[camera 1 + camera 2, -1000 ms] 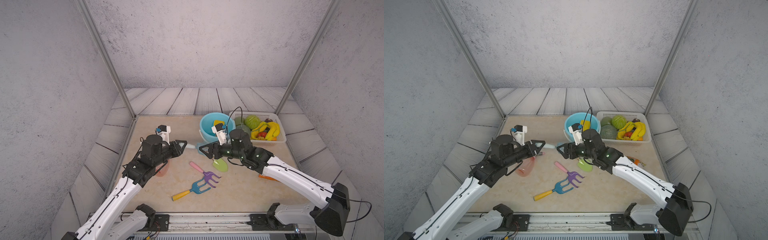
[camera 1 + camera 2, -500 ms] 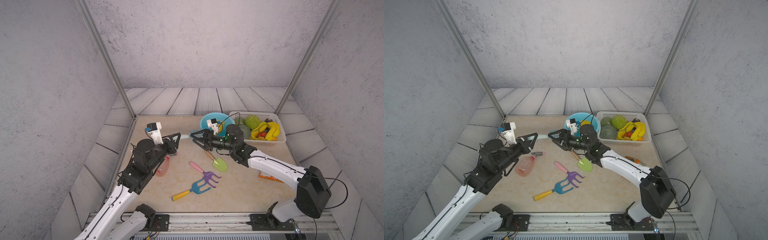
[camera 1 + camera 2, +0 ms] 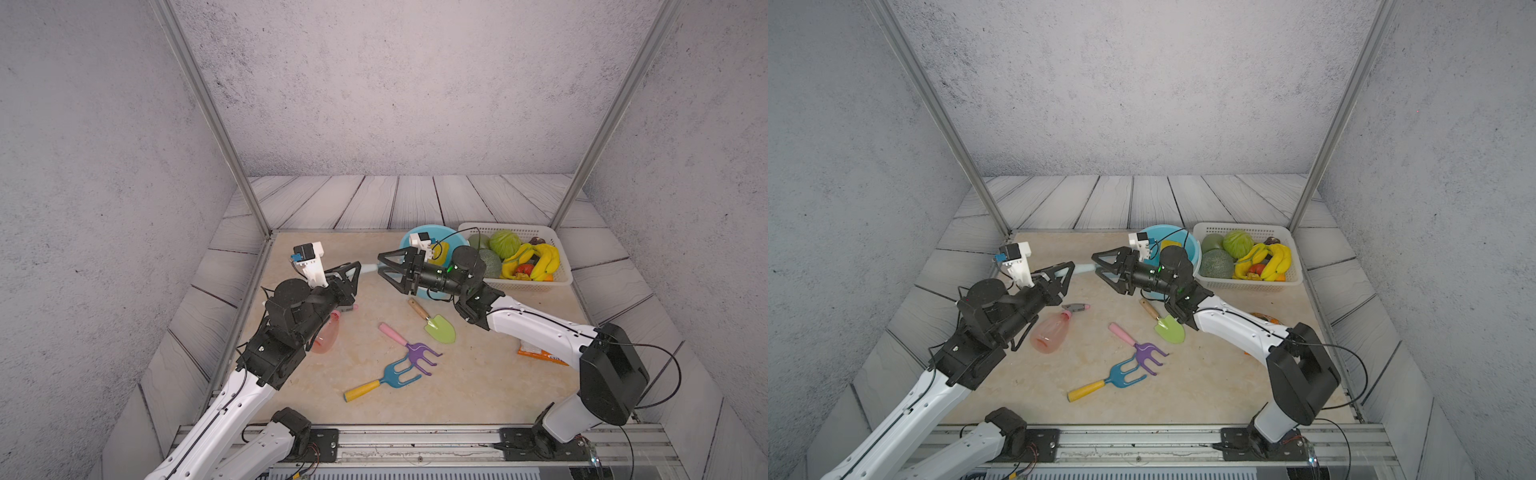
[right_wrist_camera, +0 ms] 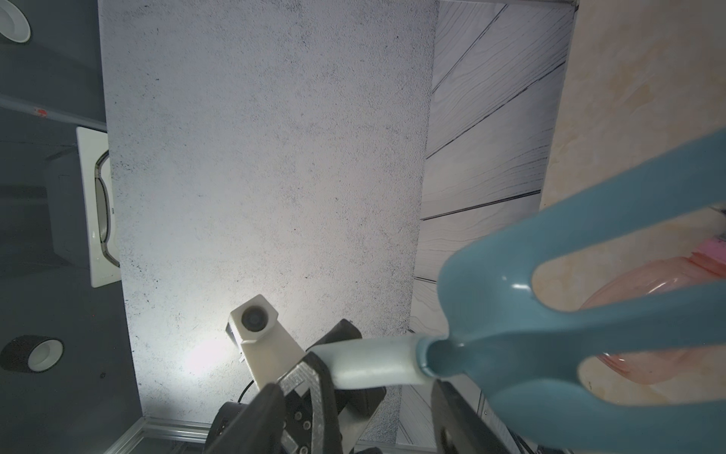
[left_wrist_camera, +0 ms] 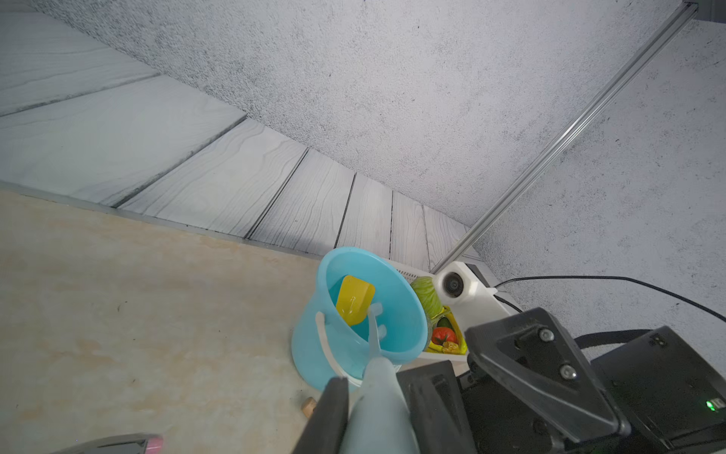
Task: Organize the gardening tools
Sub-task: Pick up the gardening tool from the center of the board.
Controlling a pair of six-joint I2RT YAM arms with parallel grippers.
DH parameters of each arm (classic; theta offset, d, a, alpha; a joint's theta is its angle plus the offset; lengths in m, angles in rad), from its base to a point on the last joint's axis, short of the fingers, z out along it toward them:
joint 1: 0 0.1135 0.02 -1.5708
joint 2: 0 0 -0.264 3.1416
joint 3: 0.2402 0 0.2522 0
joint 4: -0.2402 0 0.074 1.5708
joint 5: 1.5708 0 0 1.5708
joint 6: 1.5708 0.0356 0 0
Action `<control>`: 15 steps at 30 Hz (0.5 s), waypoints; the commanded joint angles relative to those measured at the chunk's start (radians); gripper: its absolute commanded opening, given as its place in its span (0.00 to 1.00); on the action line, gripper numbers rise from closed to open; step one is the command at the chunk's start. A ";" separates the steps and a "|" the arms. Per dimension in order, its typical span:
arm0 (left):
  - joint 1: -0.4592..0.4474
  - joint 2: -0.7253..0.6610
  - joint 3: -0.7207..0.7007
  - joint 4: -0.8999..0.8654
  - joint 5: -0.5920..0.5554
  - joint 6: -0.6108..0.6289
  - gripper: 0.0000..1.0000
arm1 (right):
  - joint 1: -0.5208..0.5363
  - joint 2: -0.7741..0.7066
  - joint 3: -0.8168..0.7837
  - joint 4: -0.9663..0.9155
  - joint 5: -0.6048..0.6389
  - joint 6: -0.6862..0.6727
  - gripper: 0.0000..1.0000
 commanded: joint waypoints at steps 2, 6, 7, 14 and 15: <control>-0.011 0.016 0.040 0.067 -0.014 0.029 0.00 | 0.015 0.021 -0.006 0.044 -0.020 0.032 0.65; -0.035 0.024 0.043 0.082 -0.023 0.040 0.00 | 0.015 0.032 -0.017 0.077 -0.010 0.063 0.66; -0.043 0.024 0.044 0.080 -0.029 0.050 0.00 | 0.017 0.036 -0.021 0.094 -0.007 0.076 0.66; -0.090 0.001 0.040 0.089 -0.045 0.068 0.00 | 0.015 0.043 0.005 0.082 0.037 0.084 0.65; -0.102 -0.004 0.036 0.090 -0.052 0.072 0.00 | 0.015 0.046 0.010 0.083 0.048 0.091 0.64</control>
